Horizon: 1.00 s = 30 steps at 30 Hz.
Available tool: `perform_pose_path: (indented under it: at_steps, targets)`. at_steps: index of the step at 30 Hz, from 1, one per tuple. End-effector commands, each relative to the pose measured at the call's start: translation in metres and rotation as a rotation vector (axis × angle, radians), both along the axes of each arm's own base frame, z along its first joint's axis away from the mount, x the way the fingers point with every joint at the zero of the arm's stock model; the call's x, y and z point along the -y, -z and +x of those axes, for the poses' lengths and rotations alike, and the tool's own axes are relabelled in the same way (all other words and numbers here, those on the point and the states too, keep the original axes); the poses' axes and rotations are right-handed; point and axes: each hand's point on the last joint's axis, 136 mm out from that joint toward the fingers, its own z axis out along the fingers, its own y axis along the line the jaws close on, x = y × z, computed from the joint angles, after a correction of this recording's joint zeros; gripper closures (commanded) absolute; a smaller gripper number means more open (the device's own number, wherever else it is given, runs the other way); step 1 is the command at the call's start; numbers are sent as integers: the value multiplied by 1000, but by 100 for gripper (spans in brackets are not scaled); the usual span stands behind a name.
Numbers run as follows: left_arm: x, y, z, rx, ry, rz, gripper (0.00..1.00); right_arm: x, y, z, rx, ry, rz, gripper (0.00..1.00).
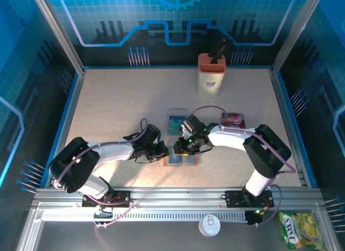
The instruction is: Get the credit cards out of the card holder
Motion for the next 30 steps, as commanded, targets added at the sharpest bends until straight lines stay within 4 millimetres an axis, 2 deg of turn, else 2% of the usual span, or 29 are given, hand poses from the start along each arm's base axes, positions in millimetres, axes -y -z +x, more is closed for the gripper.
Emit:
perform_pose_path:
  at_steps: [1,11,22,30]
  targets:
    - [-13,14,-14,-59,-3,47,89,-11,-4,-4,-12,-18,29,65]
    - [-13,14,-15,-60,-5,47,89,-17,0,-5,-35,-8,62,68]
    - [-14,15,-15,-60,-5,50,88,1,9,-6,-19,-12,-47,68]
    - [-15,14,-15,-59,-7,52,89,8,7,-5,0,-16,-81,68]
